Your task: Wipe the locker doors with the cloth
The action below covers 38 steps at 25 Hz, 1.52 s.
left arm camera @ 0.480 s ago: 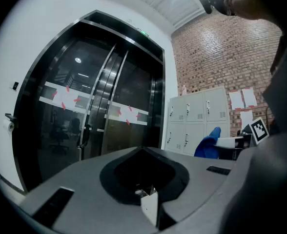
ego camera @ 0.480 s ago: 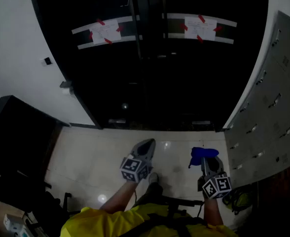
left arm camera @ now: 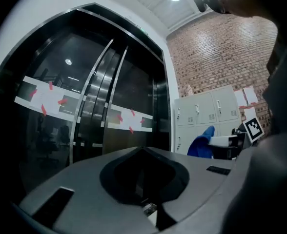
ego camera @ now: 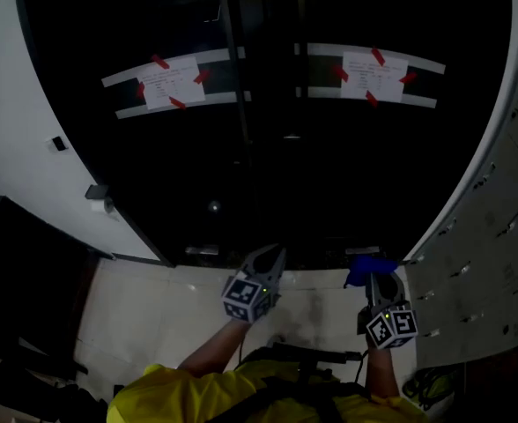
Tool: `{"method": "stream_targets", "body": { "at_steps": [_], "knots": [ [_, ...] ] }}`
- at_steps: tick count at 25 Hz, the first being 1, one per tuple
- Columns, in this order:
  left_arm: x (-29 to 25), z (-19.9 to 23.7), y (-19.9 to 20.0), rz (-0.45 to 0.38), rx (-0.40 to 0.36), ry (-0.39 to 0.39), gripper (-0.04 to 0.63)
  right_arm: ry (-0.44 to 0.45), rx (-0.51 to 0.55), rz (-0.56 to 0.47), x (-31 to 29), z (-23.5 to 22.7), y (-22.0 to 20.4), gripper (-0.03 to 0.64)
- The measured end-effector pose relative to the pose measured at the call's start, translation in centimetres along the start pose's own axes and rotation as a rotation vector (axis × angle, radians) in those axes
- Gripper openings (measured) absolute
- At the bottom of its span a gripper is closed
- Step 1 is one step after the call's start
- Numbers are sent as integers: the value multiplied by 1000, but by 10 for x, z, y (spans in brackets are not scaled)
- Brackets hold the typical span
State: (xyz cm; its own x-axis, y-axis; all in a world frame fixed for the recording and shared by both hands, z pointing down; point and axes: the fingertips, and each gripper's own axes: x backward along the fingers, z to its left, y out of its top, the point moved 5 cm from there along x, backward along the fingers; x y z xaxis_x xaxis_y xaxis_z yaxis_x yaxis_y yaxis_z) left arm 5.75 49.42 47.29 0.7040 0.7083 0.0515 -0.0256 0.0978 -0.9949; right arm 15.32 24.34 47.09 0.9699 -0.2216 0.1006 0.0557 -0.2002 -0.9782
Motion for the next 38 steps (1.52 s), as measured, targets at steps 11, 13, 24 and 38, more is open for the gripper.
{"method": "stream_targets", "body": {
  "at_steps": [11,13,24,38],
  "knots": [
    [-165,74,-5,63,-60,-180,-2,-203,13,-29,-106,-59,15,71],
    [-212,66,-8,67,-40,-248,-2,-273,7,-40,-112,-93,17,71],
    [-440,-126,-25,123,18,-757,-2,-785,9,-180,-6,-269,66,71],
    [-610,-319,-25,128,-16,-1069,-2,-1076,106,-232,47,-422,105,71]
  ]
}}
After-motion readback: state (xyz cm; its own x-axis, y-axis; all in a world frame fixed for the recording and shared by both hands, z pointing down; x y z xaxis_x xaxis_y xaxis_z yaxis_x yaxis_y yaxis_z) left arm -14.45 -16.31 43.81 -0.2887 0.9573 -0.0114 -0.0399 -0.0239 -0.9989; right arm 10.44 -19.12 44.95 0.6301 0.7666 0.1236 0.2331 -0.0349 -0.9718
